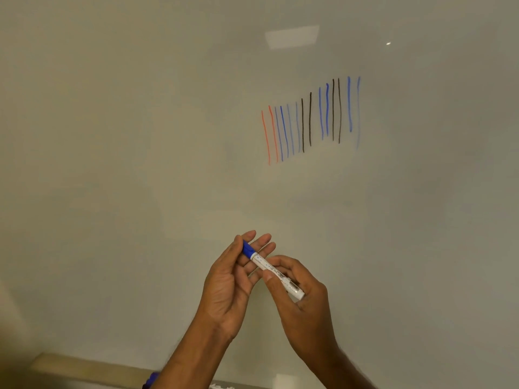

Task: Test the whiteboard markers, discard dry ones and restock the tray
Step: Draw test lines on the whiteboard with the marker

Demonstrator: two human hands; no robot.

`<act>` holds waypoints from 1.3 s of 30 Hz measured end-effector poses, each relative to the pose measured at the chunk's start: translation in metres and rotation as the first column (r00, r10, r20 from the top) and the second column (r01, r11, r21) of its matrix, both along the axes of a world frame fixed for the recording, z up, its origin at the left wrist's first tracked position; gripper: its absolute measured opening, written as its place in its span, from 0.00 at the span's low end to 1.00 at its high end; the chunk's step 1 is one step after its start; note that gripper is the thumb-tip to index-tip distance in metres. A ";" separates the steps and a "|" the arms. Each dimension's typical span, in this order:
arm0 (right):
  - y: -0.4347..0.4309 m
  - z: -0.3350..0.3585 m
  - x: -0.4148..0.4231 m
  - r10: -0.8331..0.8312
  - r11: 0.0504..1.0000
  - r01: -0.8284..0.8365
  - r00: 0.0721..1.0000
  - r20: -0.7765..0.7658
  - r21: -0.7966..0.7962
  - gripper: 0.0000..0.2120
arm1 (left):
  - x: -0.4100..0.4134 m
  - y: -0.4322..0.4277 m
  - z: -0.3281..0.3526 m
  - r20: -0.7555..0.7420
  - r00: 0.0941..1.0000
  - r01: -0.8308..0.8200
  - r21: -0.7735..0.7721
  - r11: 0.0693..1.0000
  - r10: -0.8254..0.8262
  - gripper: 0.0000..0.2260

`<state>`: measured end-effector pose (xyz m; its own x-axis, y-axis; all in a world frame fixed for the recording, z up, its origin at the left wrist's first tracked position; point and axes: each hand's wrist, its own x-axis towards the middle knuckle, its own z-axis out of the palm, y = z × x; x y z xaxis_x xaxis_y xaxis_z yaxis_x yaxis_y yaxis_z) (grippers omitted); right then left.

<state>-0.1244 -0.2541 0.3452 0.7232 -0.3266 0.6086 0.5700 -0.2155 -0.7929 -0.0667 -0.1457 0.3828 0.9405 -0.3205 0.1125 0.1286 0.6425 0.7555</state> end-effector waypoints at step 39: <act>0.179 -0.261 0.041 0.049 0.678 -0.215 0.967 -0.249 -0.703 0.14 | -0.069 0.256 -0.330 0.593 0.768 -0.519 0.798 -0.306 0.242 0.26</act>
